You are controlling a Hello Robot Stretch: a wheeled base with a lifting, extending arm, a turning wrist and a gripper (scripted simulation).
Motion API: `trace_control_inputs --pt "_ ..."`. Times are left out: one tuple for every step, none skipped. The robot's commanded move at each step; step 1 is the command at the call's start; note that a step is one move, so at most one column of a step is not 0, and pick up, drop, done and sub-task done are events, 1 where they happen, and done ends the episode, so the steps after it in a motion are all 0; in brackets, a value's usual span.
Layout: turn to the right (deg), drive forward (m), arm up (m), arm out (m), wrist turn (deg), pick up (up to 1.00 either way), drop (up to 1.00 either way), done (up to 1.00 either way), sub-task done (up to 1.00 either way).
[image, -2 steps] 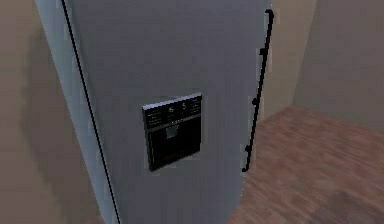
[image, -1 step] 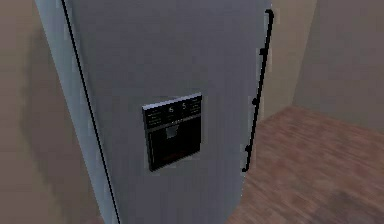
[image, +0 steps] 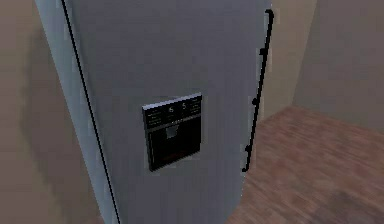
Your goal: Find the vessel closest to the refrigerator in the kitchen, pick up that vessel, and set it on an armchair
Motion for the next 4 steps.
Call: trace_control_inputs --pt "0.0 0.00 0.10 0.00 0.0 0.00 0.00 0.00 0.00" --pt "0.0 0.00 0.18 0.00 0.0 0.00 0.00 0.00 0.00" --pt "0.0 0.00 0.00 0.00 -45.0 0.00 0.00 0.00 0.00" --pt "0.0 0.00 0.00 0.00 -45.0 0.00 0.00 0.00 0.00"
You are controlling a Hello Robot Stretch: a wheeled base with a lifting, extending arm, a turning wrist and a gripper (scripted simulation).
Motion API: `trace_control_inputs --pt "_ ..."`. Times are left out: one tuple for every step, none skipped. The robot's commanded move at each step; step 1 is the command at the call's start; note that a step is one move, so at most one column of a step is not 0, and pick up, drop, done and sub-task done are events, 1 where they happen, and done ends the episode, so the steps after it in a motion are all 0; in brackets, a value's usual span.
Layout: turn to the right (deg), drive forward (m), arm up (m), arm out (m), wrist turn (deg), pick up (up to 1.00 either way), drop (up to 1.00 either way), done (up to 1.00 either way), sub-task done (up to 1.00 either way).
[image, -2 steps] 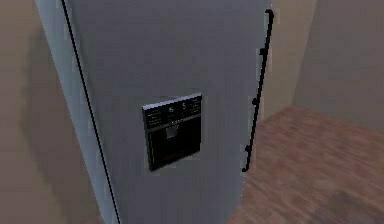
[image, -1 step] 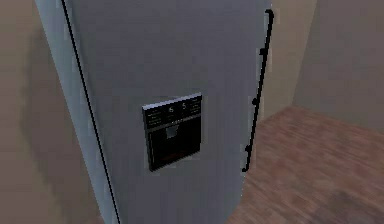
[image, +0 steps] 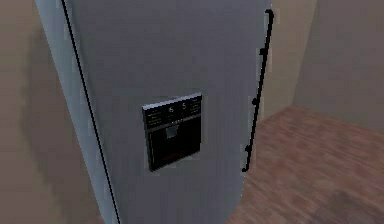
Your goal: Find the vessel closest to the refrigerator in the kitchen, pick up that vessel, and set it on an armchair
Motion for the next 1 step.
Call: trace_control_inputs --pt "0.0 0.00 0.00 0.00 -15.0 0.00 0.00 0.00 0.00"
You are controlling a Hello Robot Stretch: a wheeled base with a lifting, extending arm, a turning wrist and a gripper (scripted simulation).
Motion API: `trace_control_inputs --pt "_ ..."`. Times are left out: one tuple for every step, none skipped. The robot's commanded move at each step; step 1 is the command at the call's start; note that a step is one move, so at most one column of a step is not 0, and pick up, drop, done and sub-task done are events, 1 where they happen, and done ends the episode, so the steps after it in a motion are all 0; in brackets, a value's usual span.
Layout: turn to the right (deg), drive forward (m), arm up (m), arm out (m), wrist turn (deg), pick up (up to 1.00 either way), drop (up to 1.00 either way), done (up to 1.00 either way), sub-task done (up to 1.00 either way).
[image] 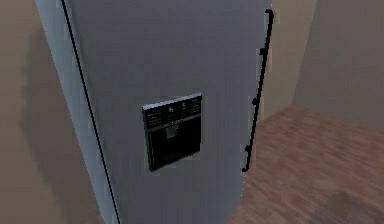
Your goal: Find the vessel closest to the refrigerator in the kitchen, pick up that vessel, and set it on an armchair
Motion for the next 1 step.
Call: trace_control_inputs --pt "0.0 0.00 0.00 -0.48 0.0 0.00 0.00 0.00 0.00"
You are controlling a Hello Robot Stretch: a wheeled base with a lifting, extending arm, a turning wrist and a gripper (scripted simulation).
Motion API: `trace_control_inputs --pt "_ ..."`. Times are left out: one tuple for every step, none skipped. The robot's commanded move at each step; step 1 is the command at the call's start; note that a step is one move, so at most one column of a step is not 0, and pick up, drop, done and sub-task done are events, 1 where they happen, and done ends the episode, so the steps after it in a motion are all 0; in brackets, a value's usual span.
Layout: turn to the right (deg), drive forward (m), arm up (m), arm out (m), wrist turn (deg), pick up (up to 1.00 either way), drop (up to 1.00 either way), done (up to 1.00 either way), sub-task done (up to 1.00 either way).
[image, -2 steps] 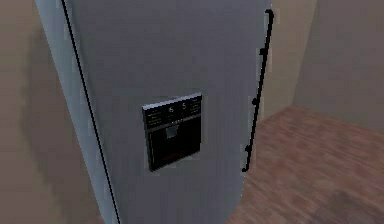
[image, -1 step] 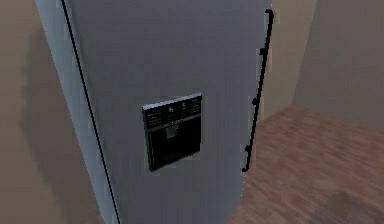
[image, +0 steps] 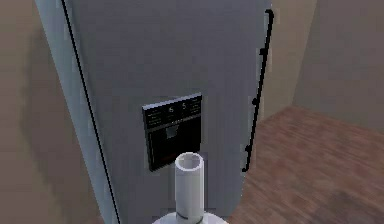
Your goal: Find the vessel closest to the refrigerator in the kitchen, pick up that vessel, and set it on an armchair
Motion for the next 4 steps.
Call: trace_control_inputs --pt "-45.0 0.00 0.00 0.00 0.0 0.00 0.00 0.00 0.00" --pt "-45.0 0.00 0.00 0.00 0.0 0.00 0.00 0.00 0.00" --pt "-45.0 0.00 0.00 0.00 0.0 0.00 0.00 0.00 0.00" --pt "-21.0 0.00 0.00 0.00 0.0 0.00 0.00 0.00 0.00"
